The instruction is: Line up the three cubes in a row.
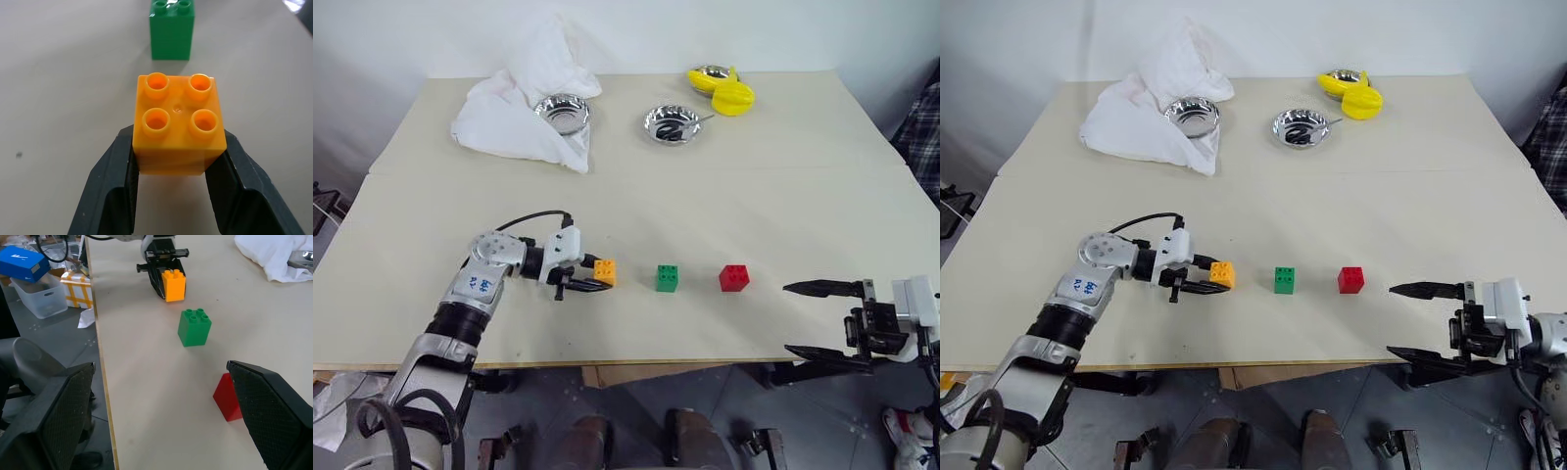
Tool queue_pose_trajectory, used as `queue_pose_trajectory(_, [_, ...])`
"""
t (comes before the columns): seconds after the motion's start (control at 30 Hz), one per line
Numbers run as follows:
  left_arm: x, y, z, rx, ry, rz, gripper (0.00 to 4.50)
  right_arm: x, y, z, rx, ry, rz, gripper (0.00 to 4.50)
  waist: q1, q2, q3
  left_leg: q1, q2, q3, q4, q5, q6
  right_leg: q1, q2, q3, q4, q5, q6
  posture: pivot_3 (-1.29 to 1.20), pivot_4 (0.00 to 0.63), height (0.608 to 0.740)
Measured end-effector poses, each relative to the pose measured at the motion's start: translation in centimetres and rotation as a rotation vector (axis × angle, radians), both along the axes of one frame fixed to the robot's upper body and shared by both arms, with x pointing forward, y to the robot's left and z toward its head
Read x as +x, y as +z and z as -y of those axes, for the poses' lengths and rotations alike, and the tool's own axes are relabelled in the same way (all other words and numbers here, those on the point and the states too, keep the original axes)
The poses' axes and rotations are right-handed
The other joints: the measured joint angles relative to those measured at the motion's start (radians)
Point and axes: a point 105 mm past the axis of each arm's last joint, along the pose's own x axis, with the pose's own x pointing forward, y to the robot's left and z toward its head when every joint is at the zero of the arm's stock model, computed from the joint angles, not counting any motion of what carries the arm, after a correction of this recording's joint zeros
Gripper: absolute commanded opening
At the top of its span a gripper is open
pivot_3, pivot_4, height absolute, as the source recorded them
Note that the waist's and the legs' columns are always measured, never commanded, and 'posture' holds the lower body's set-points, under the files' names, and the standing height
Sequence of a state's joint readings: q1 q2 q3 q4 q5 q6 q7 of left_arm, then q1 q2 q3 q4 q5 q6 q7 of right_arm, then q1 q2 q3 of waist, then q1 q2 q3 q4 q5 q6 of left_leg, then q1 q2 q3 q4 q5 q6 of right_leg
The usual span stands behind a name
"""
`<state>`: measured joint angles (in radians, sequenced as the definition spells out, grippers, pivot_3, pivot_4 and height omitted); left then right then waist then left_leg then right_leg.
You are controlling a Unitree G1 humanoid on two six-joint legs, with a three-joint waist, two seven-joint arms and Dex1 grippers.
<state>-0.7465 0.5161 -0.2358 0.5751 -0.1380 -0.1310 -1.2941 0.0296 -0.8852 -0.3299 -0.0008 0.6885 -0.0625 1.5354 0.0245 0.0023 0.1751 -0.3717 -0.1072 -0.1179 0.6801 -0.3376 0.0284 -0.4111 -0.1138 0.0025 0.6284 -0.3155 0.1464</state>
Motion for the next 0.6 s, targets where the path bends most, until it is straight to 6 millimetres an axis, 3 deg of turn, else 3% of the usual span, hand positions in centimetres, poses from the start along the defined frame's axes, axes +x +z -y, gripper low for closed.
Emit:
queue_pose_trajectory(0.37, [0.73, -0.80, 0.43, 0.031, -0.019, -0.019, 1.50, -0.17, -0.10, -0.45, 0.014, 0.000, 0.006, 4.50, 0.002, -0.001, 0.000, 0.000, 0.000, 0.000, 0.001, 0.000, 0.000, 0.000, 0.000, 0.000, 0.001, 0.000, 0.001, 0.00, 0.150, 0.740])
queue_pose_trajectory(0.6, [0.95, -0.72, 0.46, 0.014, 0.006, -0.032, 3.73, -0.01, -0.06, -0.55, 0.017, -0.003, 0.014, 4.50, 0.001, -0.001, 0.001, 0.000, 0.000, 0.000, 0.001, 0.000, 0.000, 0.000, 0.000, 0.000, 0.001, 0.000, 0.001, 0.00, 0.150, 0.740])
